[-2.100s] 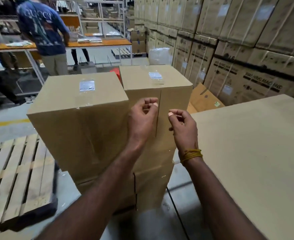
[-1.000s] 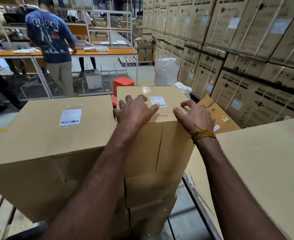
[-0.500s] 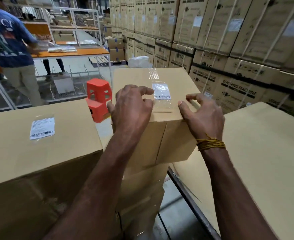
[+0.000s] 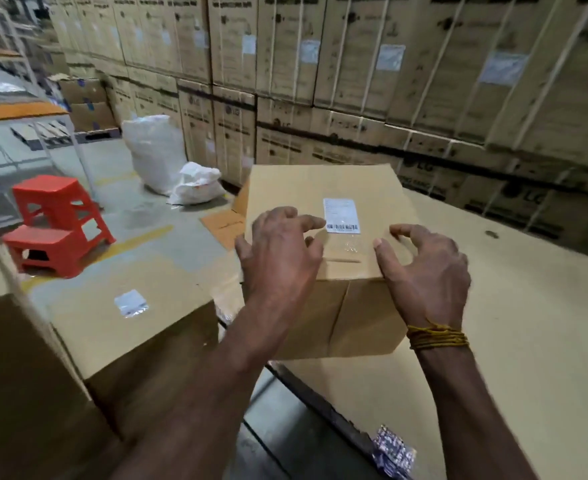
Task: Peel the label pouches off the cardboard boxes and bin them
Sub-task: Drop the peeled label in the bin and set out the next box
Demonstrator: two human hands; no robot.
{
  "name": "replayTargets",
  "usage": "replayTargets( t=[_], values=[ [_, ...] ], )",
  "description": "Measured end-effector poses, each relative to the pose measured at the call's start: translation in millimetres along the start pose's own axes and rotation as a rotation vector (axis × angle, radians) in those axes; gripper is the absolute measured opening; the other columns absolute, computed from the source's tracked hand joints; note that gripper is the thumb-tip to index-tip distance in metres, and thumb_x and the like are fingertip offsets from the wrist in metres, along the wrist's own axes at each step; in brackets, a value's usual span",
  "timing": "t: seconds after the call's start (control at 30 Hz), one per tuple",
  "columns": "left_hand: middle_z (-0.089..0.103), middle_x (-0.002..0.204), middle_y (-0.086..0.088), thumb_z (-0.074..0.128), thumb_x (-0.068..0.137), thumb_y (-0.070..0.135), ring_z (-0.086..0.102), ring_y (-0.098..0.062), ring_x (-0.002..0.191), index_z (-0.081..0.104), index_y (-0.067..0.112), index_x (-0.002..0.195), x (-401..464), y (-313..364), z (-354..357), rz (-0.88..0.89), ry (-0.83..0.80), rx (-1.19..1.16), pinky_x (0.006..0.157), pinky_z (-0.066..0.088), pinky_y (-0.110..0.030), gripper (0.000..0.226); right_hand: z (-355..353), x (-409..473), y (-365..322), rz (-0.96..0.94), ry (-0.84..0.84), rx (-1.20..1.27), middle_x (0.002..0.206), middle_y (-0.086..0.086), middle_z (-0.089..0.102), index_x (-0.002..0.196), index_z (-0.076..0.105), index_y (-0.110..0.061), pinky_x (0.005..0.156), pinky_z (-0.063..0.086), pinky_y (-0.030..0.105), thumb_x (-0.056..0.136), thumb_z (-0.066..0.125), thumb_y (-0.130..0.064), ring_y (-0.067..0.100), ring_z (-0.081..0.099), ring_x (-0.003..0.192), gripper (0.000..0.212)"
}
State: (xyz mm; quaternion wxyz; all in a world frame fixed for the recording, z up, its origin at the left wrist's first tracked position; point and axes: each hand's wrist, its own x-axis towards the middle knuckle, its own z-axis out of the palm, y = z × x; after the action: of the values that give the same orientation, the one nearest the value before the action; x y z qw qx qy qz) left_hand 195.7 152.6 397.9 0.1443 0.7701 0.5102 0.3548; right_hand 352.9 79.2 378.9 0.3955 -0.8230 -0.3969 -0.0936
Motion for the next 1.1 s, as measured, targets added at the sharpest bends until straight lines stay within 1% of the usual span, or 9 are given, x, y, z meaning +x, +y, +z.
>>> replayTargets(
  t=[0.27, 0.4, 0.53, 0.63, 0.7, 0.87, 0.97, 1.03, 1.1],
  values=[
    [0.049, 0.142, 0.008, 0.051, 0.100, 0.045, 0.033, -0.012, 0.138, 0.066, 0.040, 0.125, -107, 120, 131, 0.115, -0.303, -0.069, 0.109, 0.032, -0.047, 0.029, -110, -48, 185, 0.274, 0.009, -0.211, 0.132, 0.014, 0.056, 0.118, 0.067, -0.038, 0.098, 0.042, 0.045, 0.088, 0.060, -0.054, 0.037, 0.050, 0.117, 0.035],
    [0.047, 0.143, 0.007, 0.047, 0.101, 0.043, 0.031, -0.013, 0.139, 0.064, 0.037, 0.129, -150, 167, 174, 0.185, -0.398, -0.064, 0.110, 0.032, -0.044, 0.033, -153, -71, 251, 0.358, 0.044, -0.247, 0.129, 0.014, 0.059, 0.116, 0.069, -0.036, 0.096, 0.044, 0.045, 0.088, 0.063, -0.051, 0.040, 0.051, 0.115, 0.032],
    [0.048, 0.142, 0.007, 0.050, 0.099, 0.035, 0.033, -0.014, 0.137, 0.063, 0.036, 0.130, -181, 200, 202, 0.238, -0.468, -0.020, 0.106, 0.033, -0.042, 0.033, -181, -86, 301, 0.412, 0.054, -0.261, 0.127, 0.014, 0.059, 0.115, 0.069, -0.036, 0.095, 0.043, 0.044, 0.087, 0.064, -0.050, 0.040, 0.052, 0.114, 0.031],
    [0.047, 0.140, 0.006, 0.050, 0.095, 0.028, 0.030, -0.016, 0.139, 0.066, 0.034, 0.122, -201, 214, 212, 0.259, -0.512, 0.011, 0.107, 0.031, -0.040, 0.032, -191, -95, 331, 0.430, 0.031, -0.235, 0.126, 0.010, 0.060, 0.115, 0.067, -0.038, 0.097, 0.043, 0.042, 0.086, 0.064, -0.050, 0.036, 0.053, 0.114, 0.031],
    [0.046, 0.142, 0.007, 0.051, 0.094, 0.028, 0.030, -0.016, 0.140, 0.066, 0.034, 0.122, -211, 220, 216, 0.279, -0.511, 0.038, 0.108, 0.029, -0.039, 0.033, -193, -101, 348, 0.441, 0.015, -0.203, 0.127, 0.007, 0.060, 0.116, 0.066, -0.039, 0.099, 0.042, 0.042, 0.086, 0.062, -0.051, 0.032, 0.053, 0.117, 0.032],
    [0.038, 0.151, 0.009, 0.049, 0.094, 0.032, 0.028, -0.012, 0.141, 0.059, 0.038, 0.132, -220, 227, 219, 0.327, -0.514, 0.068, 0.109, 0.025, -0.039, 0.039, -197, -102, 368, 0.410, 0.011, -0.152, 0.127, 0.004, 0.059, 0.119, 0.065, -0.039, 0.098, 0.040, 0.038, 0.087, 0.061, -0.048, 0.027, 0.052, 0.118, 0.033],
    [0.034, 0.155, 0.008, 0.050, 0.095, 0.033, 0.024, -0.012, 0.145, 0.055, 0.039, 0.137, -213, 228, 222, 0.339, -0.560, 0.050, 0.113, 0.021, -0.038, 0.043, -201, -95, 371, 0.420, -0.016, -0.165, 0.131, 0.005, 0.056, 0.123, 0.063, -0.039, 0.101, 0.041, 0.042, 0.089, 0.061, -0.046, 0.029, 0.050, 0.121, 0.035],
    [0.030, 0.158, 0.005, 0.049, 0.095, 0.033, 0.019, -0.015, 0.149, 0.051, 0.038, 0.141, -205, 230, 225, 0.341, -0.607, 0.045, 0.118, 0.015, -0.039, 0.045, -202, -90, 371, 0.453, -0.052, -0.225, 0.139, 0.005, 0.051, 0.128, 0.059, -0.040, 0.106, 0.037, 0.046, 0.091, 0.057, -0.047, 0.029, 0.044, 0.129, 0.038],
    [0.028, 0.160, 0.002, 0.049, 0.096, 0.033, 0.016, -0.018, 0.151, 0.049, 0.036, 0.143, -197, 232, 231, 0.353, -0.644, 0.049, 0.121, 0.008, -0.041, 0.047, -201, -84, 369, 0.474, -0.082, -0.296, 0.149, 0.007, 0.044, 0.133, 0.054, -0.039, 0.116, 0.024, 0.048, 0.094, 0.053, -0.045, 0.029, 0.029, 0.143, 0.040]
  ],
)
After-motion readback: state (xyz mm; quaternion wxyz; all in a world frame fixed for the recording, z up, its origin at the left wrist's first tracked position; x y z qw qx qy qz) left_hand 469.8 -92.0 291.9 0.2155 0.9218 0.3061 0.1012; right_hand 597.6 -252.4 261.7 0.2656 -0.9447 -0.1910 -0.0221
